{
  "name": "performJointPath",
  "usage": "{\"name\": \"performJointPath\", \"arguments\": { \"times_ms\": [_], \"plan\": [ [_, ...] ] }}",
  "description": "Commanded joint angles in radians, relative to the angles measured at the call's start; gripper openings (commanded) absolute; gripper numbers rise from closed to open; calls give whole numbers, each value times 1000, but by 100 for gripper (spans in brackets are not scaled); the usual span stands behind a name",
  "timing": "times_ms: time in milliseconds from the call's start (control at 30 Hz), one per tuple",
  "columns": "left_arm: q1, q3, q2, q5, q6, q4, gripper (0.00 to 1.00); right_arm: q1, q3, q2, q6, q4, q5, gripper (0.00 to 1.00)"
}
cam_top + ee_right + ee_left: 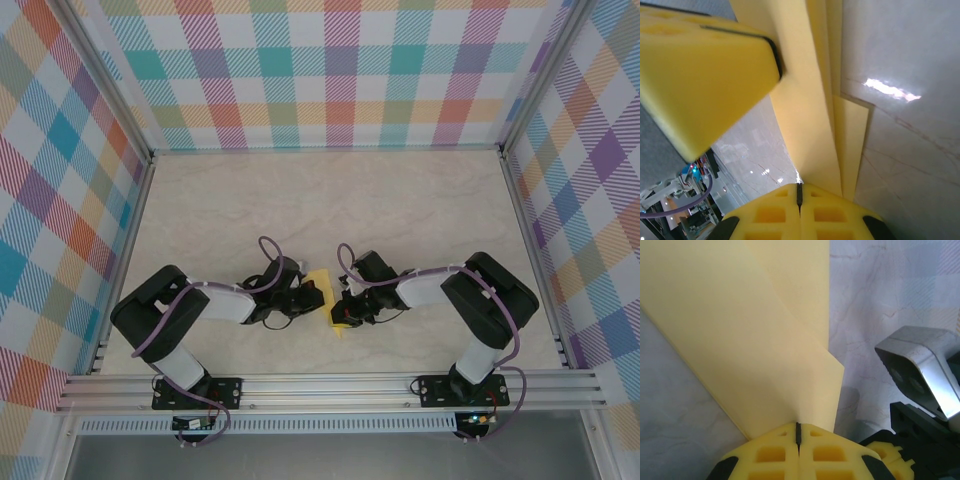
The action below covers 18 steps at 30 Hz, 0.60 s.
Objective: Fold a paper plane with a square sheet of paper (pick it up from the middle)
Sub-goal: Fold the wing for the fifth time at the center of the table.
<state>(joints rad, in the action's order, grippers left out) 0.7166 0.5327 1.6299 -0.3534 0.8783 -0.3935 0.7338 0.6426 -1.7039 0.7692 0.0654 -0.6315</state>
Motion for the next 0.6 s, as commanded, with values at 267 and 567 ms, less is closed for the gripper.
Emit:
{"name": "performJointPath", "arguments": {
  "times_ms": [267,567],
  "plan": [
    [-116,36,65,27,-82,56,0,-2,-27,-62,-29,-148,88,0],
    [-183,82,99,-25,-110,66,0,-2,-28,-66,-32,-150,88,0]
  ]
}}
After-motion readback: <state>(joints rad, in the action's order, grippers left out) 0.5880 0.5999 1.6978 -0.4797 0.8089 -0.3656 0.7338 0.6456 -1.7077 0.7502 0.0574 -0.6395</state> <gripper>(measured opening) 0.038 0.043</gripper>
